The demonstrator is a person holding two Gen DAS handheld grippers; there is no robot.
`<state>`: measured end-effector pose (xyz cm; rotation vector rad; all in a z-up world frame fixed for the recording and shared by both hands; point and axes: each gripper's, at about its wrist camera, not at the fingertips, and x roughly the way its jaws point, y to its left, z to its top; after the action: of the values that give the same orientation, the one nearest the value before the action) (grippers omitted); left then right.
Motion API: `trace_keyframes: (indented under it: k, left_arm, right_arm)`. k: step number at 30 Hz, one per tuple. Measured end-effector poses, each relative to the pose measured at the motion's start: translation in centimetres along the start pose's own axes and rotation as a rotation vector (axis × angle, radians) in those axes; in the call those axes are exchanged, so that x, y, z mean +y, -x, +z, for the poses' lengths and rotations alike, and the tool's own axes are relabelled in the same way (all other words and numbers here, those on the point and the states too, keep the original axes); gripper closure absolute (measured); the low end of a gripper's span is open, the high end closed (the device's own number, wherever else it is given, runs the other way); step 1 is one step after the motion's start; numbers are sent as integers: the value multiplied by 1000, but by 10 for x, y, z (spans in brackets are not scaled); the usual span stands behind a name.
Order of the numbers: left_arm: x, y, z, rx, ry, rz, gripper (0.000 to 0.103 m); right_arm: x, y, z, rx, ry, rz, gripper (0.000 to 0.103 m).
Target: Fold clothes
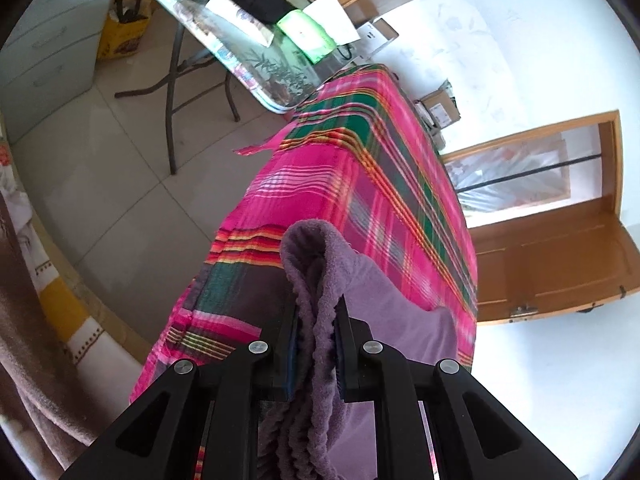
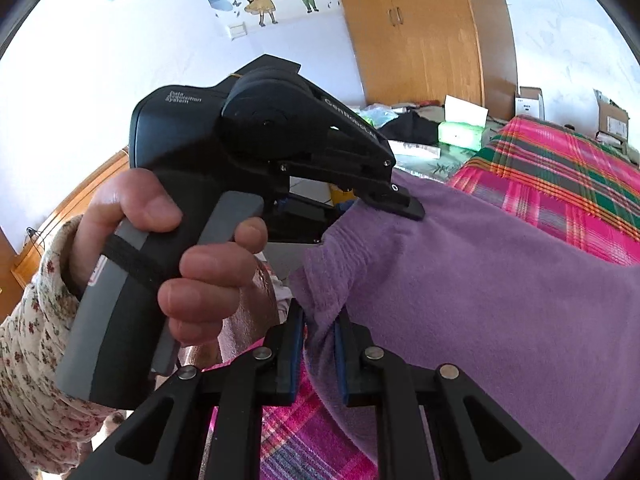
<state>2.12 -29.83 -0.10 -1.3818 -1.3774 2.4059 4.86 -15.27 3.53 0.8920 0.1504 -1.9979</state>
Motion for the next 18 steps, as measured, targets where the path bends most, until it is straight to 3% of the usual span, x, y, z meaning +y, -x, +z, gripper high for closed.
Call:
trace_keyframes:
  k: [18]
  left_arm:
    - [-96,-4,-26,4,-166,-41,88]
  right_arm:
    - [-33,98,-20,-236,-49,-37,89]
